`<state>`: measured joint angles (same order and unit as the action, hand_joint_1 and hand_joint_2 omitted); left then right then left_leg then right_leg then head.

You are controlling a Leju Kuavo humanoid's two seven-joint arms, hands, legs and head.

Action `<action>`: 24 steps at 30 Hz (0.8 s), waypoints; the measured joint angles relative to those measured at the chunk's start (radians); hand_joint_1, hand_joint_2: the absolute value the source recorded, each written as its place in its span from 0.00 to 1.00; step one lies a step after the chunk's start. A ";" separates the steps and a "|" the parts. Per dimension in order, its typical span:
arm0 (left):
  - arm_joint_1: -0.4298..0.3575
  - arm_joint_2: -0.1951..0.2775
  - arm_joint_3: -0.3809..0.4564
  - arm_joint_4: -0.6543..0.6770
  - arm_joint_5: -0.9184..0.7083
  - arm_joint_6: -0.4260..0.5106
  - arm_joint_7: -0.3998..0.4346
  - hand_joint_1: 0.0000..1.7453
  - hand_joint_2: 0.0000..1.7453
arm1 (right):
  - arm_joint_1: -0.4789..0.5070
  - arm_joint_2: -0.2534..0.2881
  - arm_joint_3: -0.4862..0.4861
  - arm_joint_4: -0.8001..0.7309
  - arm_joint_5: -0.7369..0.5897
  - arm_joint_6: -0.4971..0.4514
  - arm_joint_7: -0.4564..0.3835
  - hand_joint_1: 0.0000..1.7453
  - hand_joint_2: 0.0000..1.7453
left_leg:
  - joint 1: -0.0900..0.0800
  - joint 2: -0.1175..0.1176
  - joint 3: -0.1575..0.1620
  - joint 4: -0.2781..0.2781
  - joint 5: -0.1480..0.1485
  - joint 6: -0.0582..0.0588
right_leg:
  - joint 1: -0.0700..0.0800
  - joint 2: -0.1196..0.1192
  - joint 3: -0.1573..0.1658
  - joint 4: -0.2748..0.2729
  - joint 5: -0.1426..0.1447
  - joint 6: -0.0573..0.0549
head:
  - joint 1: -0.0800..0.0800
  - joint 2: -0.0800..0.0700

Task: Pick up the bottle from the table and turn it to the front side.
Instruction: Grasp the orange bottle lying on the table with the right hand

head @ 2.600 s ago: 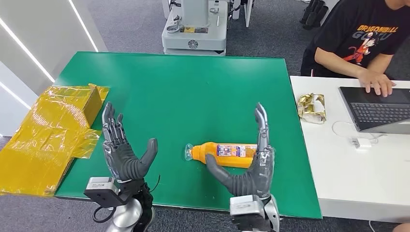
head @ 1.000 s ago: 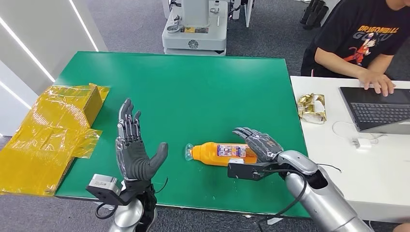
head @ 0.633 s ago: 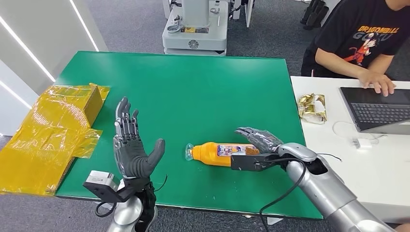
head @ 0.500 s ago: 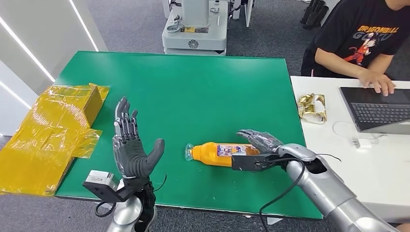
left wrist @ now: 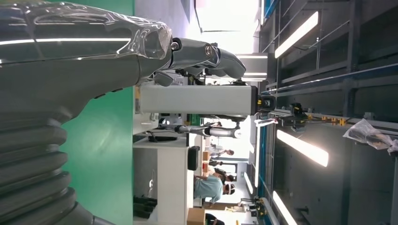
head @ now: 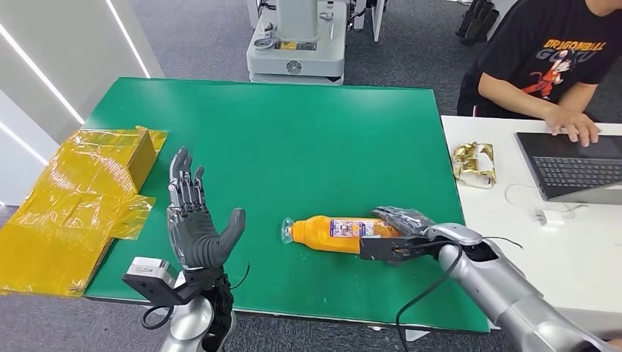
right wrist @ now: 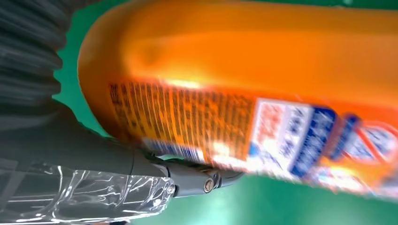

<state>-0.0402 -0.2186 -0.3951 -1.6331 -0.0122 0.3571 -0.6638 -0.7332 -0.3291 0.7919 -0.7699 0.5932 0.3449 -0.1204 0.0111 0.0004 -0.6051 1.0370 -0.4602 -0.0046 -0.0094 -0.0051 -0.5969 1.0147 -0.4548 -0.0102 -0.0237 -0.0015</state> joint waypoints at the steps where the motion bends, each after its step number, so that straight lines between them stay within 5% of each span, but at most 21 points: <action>1: 0.000 0.000 0.000 0.000 0.000 0.000 0.000 0.00 1.00 | -0.002 0.001 0.003 0.010 -0.001 -0.001 -0.001 0.00 1.00 | 0.000 0.000 0.000 0.000 0.000 0.000 | 0.000 0.000 0.000 0.000 0.000 0.000 | 0.000 0.000; 10: 0.000 0.000 0.001 0.000 0.000 0.000 0.000 0.00 1.00 | -0.017 0.008 0.014 0.053 -0.005 -0.010 -0.007 0.00 1.00 | 0.000 0.000 0.000 0.000 0.000 0.000 | 0.000 0.000 0.000 0.000 0.000 0.000 | 0.000 0.000; 14: 0.000 0.000 0.001 -0.001 0.006 0.000 0.000 0.00 1.00 | -0.016 0.012 0.016 0.066 -0.005 -0.032 -0.028 0.79 1.00 | 0.000 0.000 0.001 0.000 0.000 0.000 | 0.000 0.000 0.000 0.000 0.000 0.000 | 0.000 0.000; 19: -0.001 0.000 0.002 -0.003 0.016 -0.004 0.000 0.00 1.00 | 0.001 0.019 0.017 0.070 0.010 -0.108 -0.071 0.95 1.00 | 0.000 0.000 0.001 0.000 0.000 0.000 | 0.000 0.001 0.000 0.000 0.000 0.000 | 0.000 0.000; 24: -0.001 0.000 0.005 -0.003 0.018 -0.009 0.000 0.00 1.00 | 0.012 0.022 0.017 0.063 0.020 -0.121 -0.075 0.88 1.00 | 0.000 0.001 0.001 0.000 0.000 0.000 | 0.000 0.001 0.000 0.000 0.000 0.000 | 0.000 0.000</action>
<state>-0.0410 -0.2182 -0.3902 -1.6361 0.0058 0.3476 -0.6642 -0.7217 -0.3071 0.8087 -0.7068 0.6129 0.2239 -0.1958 0.0112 0.0010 -0.6038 1.0371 -0.4602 -0.0046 -0.0094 -0.0043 -0.5965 1.0146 -0.4546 -0.0100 -0.0237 -0.0015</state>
